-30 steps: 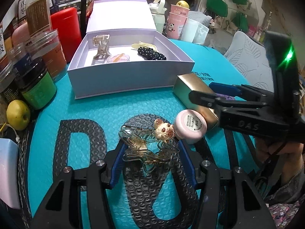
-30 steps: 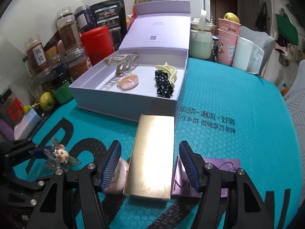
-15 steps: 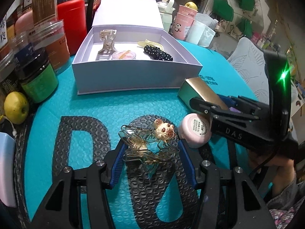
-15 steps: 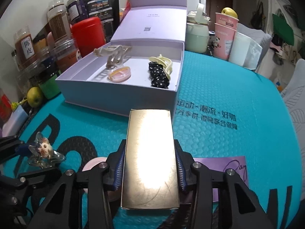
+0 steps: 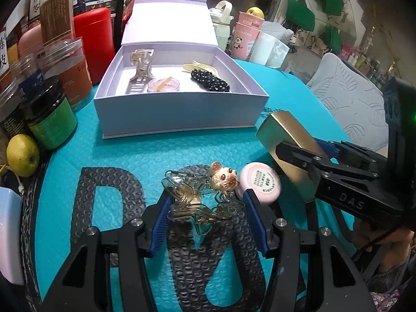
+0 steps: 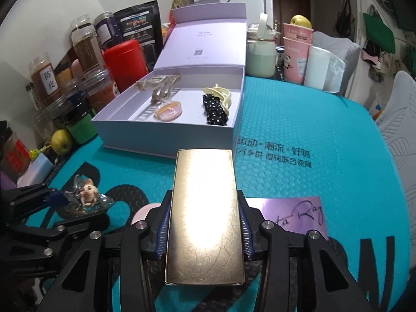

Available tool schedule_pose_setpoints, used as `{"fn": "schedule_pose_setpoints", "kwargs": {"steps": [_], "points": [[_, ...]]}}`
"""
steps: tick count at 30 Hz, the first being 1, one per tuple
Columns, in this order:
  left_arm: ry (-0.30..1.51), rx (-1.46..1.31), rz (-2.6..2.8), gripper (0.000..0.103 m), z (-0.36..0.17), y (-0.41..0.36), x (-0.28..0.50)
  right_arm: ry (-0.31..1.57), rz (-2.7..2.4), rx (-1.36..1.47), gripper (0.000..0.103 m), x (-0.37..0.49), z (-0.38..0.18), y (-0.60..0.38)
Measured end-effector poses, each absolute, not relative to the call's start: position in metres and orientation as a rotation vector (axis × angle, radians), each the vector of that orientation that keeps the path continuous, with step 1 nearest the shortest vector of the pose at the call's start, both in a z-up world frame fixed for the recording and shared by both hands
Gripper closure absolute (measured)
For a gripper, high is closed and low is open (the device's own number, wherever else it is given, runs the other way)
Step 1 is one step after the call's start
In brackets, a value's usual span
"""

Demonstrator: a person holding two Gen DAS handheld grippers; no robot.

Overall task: Organize rigid objects
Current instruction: 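Lift the bear hair clip and gold box off the mat with both grippers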

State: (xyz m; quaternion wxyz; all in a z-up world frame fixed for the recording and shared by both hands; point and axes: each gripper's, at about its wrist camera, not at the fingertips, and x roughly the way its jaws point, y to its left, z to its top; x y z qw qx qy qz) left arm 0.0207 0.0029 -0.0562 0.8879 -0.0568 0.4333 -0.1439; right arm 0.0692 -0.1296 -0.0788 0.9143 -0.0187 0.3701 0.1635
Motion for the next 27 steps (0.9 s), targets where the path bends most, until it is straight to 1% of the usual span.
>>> {"fn": "schedule_pose_setpoints", "kwargs": {"steps": [15,27], "points": [[0.867,-0.094,-0.292,0.049,-0.049,0.003,-0.001,0.763,0.388,-0.005,0.059,0.019,-0.065,-0.129],[0.821,-0.046,-0.292,0.049,-0.031,-0.005,-0.008,0.758,0.437,0.009,0.059,0.002,-0.057,-0.126]]}}
